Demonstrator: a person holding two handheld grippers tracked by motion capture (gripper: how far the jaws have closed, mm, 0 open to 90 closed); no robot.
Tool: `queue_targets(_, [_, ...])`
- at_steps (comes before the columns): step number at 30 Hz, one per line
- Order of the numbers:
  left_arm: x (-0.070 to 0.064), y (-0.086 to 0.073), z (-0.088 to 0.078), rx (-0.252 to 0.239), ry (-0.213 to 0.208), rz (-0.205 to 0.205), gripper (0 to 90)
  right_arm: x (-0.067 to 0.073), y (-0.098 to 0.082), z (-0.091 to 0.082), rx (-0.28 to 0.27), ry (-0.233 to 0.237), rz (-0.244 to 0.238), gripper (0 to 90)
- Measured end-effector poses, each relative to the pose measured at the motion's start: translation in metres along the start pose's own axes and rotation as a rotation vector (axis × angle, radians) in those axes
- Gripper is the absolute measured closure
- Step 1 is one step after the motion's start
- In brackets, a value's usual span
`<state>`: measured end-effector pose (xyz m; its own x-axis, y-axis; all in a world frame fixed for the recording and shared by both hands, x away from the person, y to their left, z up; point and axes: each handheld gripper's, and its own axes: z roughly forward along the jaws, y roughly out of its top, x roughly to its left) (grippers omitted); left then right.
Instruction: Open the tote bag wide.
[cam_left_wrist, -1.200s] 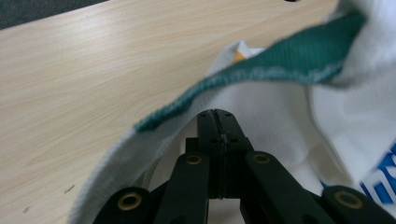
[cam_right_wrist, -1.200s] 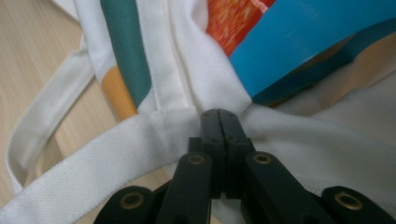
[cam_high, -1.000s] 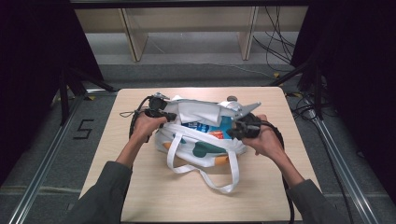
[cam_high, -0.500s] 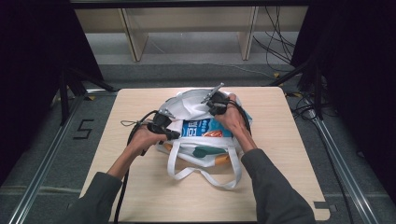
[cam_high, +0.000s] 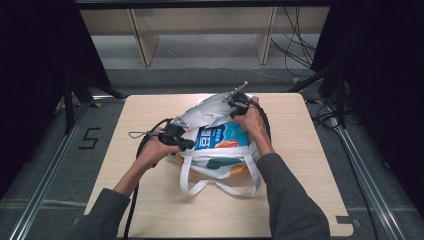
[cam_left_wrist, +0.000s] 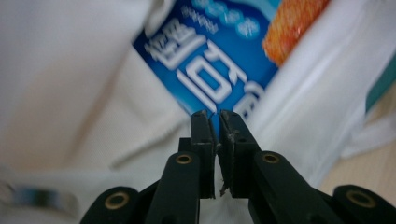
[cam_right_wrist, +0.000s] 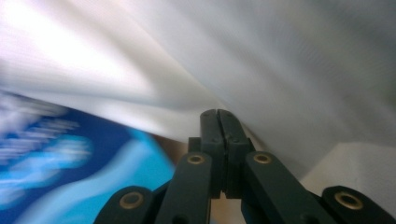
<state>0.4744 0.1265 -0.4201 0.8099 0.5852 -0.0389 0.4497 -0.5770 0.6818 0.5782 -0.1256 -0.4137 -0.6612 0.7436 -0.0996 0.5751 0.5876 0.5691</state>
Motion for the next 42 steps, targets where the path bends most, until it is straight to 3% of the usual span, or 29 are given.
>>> queue_targets(1, [-0.001,0.005,0.001,-0.022,0.004,-0.023,84.0,0.002,0.001,-0.007,-0.029,0.033,0.004,90.0])
queue_targets(3, [-0.003,0.015,0.005,-0.042,0.007,-0.029,84.0,0.009,0.003,-0.023,-0.089,0.098,0.020,90.0])
queue_targets(4, [-0.004,0.020,0.007,-0.045,0.009,-0.027,83.8,0.011,0.003,-0.031,-0.131,0.114,0.012,90.0])
queue_targets(6, [-0.005,0.028,0.009,-0.052,0.024,-0.026,83.4,0.021,0.001,-0.050,-0.165,0.143,0.029,90.0])
queue_targets(8, [-0.005,0.035,0.009,-0.077,0.021,-0.040,83.1,0.029,-0.004,-0.069,-0.203,0.199,-0.014,89.8])
queue_targets(9, [-0.004,0.039,0.008,-0.083,0.022,-0.047,83.0,0.033,-0.007,-0.078,-0.206,0.204,-0.033,89.8])
queue_targets(11, [-0.001,0.045,0.002,-0.094,0.048,-0.046,82.4,0.039,-0.015,-0.097,-0.198,0.171,-0.103,89.8])
queue_targets(12, [0.002,0.048,-0.003,-0.110,0.060,-0.048,82.1,0.039,-0.020,-0.106,-0.205,0.127,-0.136,89.8])
queue_targets(13, [0.007,0.049,-0.010,-0.130,0.075,-0.060,81.9,0.036,-0.026,-0.112,-0.216,0.078,-0.155,89.8])
queue_targets(15, [0.018,0.050,-0.022,-0.148,0.108,-0.078,82.1,0.018,-0.039,-0.121,-0.229,0.005,-0.160,89.8])
queue_targets(17, [0.035,0.047,-0.030,-0.141,0.178,-0.097,82.5,0.001,-0.049,-0.117,-0.242,-0.054,-0.127,90.0])
queue_targets(19, [0.051,0.039,-0.027,-0.087,0.238,-0.099,83.8,-0.017,-0.060,-0.102,-0.218,-0.063,-0.079,90.0])
queue_targets(20, [0.057,0.034,-0.020,-0.071,0.253,-0.120,83.9,-0.023,-0.066,-0.092,-0.200,-0.064,-0.063,90.0])
queue_targets(23, [0.071,0.019,-0.003,-0.042,0.250,-0.171,86.0,-0.038,-0.081,-0.064,-0.165,-0.047,-0.008,90.0])
queue_targets(24, [0.075,0.016,0.001,-0.018,0.253,-0.167,87.1,-0.040,-0.086,-0.054,-0.167,-0.042,0.016,90.0])
queue_targets(25, [0.078,0.012,0.007,-0.015,0.256,-0.189,88.6,-0.040,-0.090,-0.046,-0.128,-0.014,0.037,90.0])
queue_targets(26, [0.081,0.008,0.013,-0.001,0.256,-0.206,89.1,-0.039,-0.094,-0.035,-0.126,-0.012,0.052,90.0])
queue_targets(28, [0.086,-0.001,0.023,0.030,0.271,-0.211,89.1,-0.040,-0.102,-0.015,-0.061,-0.014,0.038,90.0])
queue_targets(31, [0.091,-0.010,0.029,0.012,0.246,-0.263,89.4,-0.042,-0.114,0.005,-0.063,0.047,0.100,90.0])
queue_targets(33, [0.092,-0.010,0.028,-0.002,0.238,-0.275,89.4,-0.040,-0.114,0.003,-0.024,0.055,0.106,90.0])
queue_targets(35, [0.088,-0.007,0.026,0.012,0.253,-0.268,89.3,-0.040,-0.111,0.001,-0.054,0.031,0.077,90.0])
queue_targets(37, [0.081,-0.005,0.019,-0.009,0.244,-0.262,85.3,-0.040,-0.107,-0.015,-0.038,-0.009,0.070,90.0])
queue_targets(38, [0.077,-0.003,0.014,-0.031,0.240,-0.255,84.3,-0.039,-0.106,-0.022,-0.078,-0.016,0.069,90.0])
queue_targets(41, [0.062,0.001,0.004,-0.045,0.226,-0.199,83.2,-0.030,-0.101,-0.054,-0.143,0.025,0.067,90.0])
queue_targets(42, [0.057,0.003,0.002,-0.052,0.214,-0.180,82.9,-0.027,-0.100,-0.058,-0.225,0.019,0.030,90.0])
